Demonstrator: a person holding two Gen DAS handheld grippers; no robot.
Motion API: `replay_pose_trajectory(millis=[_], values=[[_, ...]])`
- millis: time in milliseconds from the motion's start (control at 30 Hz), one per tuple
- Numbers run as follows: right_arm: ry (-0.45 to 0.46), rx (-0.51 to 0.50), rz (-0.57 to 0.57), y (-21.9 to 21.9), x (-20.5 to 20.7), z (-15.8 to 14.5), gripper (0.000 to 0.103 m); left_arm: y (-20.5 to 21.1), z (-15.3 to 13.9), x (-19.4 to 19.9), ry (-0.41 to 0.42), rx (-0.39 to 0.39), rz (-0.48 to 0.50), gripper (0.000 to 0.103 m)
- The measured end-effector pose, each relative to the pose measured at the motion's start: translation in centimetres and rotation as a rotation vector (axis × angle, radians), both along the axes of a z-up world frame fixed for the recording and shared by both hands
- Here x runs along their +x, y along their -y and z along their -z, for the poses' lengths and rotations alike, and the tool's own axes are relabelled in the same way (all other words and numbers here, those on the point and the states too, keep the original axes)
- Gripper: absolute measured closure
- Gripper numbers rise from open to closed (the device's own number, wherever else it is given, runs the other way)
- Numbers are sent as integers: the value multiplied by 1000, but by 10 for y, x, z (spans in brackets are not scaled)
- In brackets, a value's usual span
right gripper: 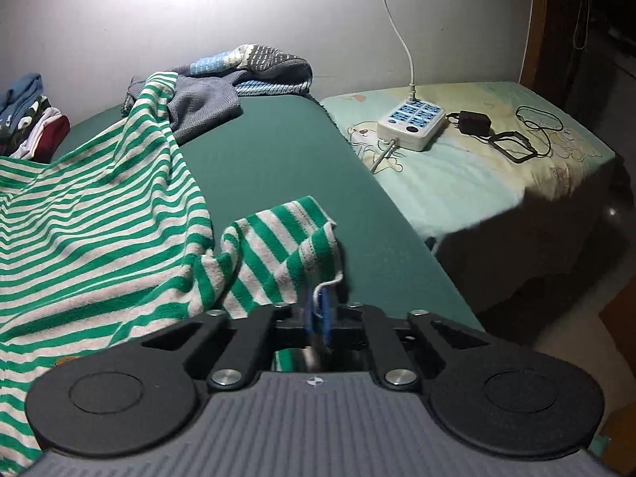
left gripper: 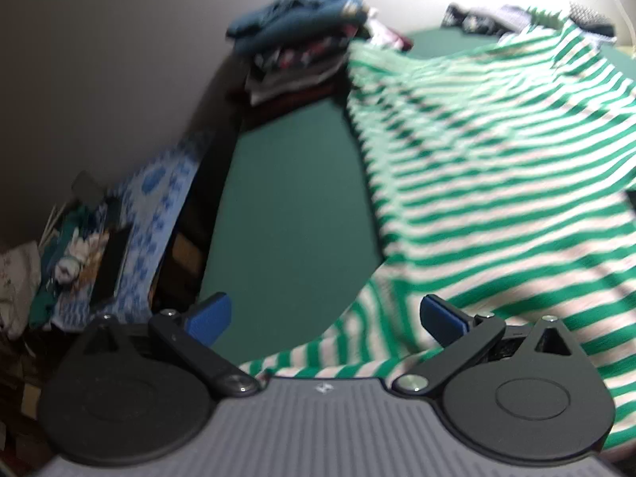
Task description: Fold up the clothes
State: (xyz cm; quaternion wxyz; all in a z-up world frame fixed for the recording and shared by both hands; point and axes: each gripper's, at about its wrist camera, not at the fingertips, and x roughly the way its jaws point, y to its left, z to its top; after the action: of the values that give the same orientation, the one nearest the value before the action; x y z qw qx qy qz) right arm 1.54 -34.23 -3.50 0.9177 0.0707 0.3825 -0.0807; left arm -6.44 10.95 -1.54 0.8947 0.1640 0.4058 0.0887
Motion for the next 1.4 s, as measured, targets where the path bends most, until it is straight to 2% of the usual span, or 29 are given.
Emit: replay_pose_trajectory(millis=[67,200,300,400,467,533,600,633,733,933,967,1033,1067,1100,1200,1333,1400], values=[[6,-33,34,15,-9,-8,99,16,-11,-4,38,11,26,1],[18,-85,105,51,-27,-23,100,46,-22,-9,64,-26,68,1],[8,-95,140,75,-35,-26,101,72,-19,-12,56,-36,107,1],[-25,-140,118,83,-43,-18,102,100,-12,-15,29,-41,146,1],[-59,-131,90,84,-47,-12,102,115,-6,-17,6,-37,170,1],[-56,-20,59,84,-53,-14,93,126,1,-20,-20,-30,188,1],[-70,81,40,82,-59,-17,62,134,10,-24,-51,-24,193,1],[-86,104,17,78,-62,-17,59,136,14,-26,-65,-19,192,1],[-152,119,-102,60,-65,-6,61,143,24,-31,-95,-12,180,1],[-65,221,-47,60,-51,10,43,147,31,-36,-125,-25,137,1],[-47,241,-23,62,-48,11,43,148,32,-37,-123,-19,134,1],[-23,264,13,67,-43,12,55,151,33,-40,-113,0,134,1],[-20,267,23,69,-42,11,85,153,33,-42,-106,13,137,1],[-32,269,24,71,-39,12,98,154,33,-44,-104,23,139,1],[-27,215,26,77,-47,5,100,157,31,-48,-106,45,145,1],[-11,66,-14,82,-62,-14,102,156,27,-57,-127,30,164,2],[-36,33,-3,91,-68,-16,102,156,26,-62,-136,23,170,2]])
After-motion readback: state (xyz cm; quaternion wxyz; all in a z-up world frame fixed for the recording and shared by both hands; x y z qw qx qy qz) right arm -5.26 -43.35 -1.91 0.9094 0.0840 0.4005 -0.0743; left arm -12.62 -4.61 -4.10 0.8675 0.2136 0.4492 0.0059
